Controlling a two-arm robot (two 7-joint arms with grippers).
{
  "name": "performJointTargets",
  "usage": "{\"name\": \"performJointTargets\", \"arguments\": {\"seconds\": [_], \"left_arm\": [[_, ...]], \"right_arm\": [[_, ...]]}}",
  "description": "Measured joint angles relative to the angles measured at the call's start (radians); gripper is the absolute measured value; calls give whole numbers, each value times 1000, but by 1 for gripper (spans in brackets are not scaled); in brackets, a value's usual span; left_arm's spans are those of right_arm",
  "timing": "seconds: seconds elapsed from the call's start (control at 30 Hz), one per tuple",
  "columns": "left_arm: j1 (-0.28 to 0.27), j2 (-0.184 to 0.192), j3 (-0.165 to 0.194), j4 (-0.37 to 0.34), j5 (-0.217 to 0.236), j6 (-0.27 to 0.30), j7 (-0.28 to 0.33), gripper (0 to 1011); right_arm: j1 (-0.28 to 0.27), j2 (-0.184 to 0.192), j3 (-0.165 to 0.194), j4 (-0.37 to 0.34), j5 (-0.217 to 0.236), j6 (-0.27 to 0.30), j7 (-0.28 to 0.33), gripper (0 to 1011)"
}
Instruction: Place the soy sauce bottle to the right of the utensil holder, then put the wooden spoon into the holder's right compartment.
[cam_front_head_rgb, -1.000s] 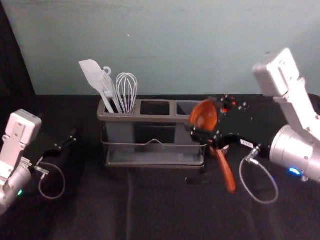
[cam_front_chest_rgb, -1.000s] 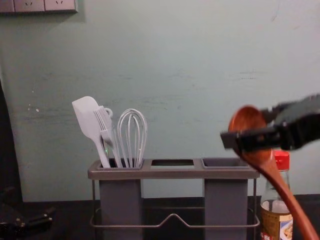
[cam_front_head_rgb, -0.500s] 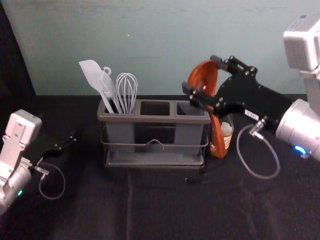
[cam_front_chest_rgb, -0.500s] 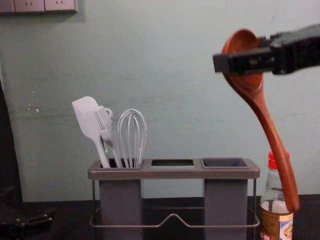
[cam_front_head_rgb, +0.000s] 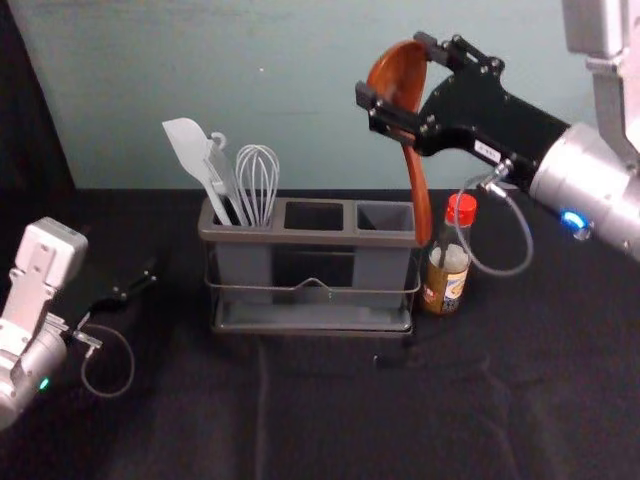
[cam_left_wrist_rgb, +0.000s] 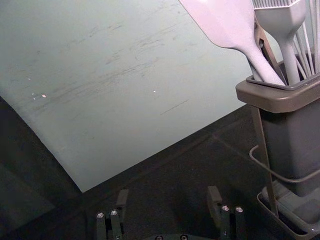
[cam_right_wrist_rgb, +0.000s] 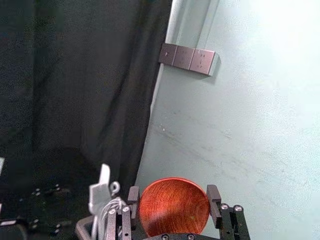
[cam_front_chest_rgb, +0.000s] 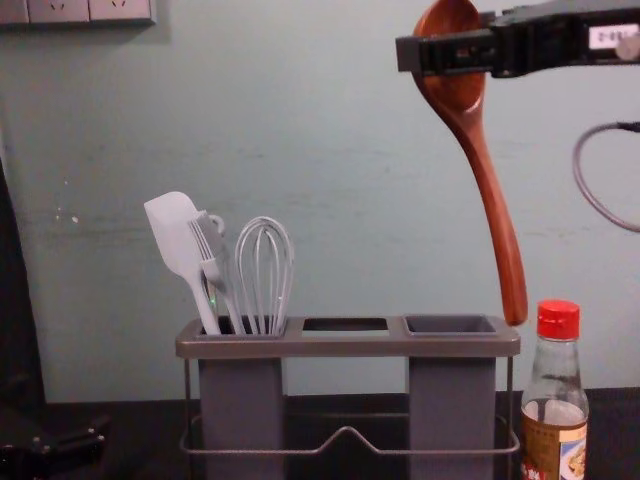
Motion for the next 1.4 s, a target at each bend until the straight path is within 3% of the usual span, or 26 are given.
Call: {"name": "performJointTargets", "arguments": {"seconds": [0.3, 0.83, 1.13, 1.4], "left_arm": [[0, 0, 0, 0, 0, 0, 0, 1011], [0, 0, 0, 0, 0, 0, 0, 1011], [0, 0, 0, 0, 0, 0, 0, 1011], [0, 0, 0, 0, 0, 0, 0, 1012]], "right_arm": [[121, -37, -45, 129, -6, -5, 18, 833], [235, -95, -108, 299, -19, -12, 39, 833], [254, -112, -129, 337, -29, -14, 44, 833], [213, -99, -132, 319, -26, -18, 51, 833]]}}
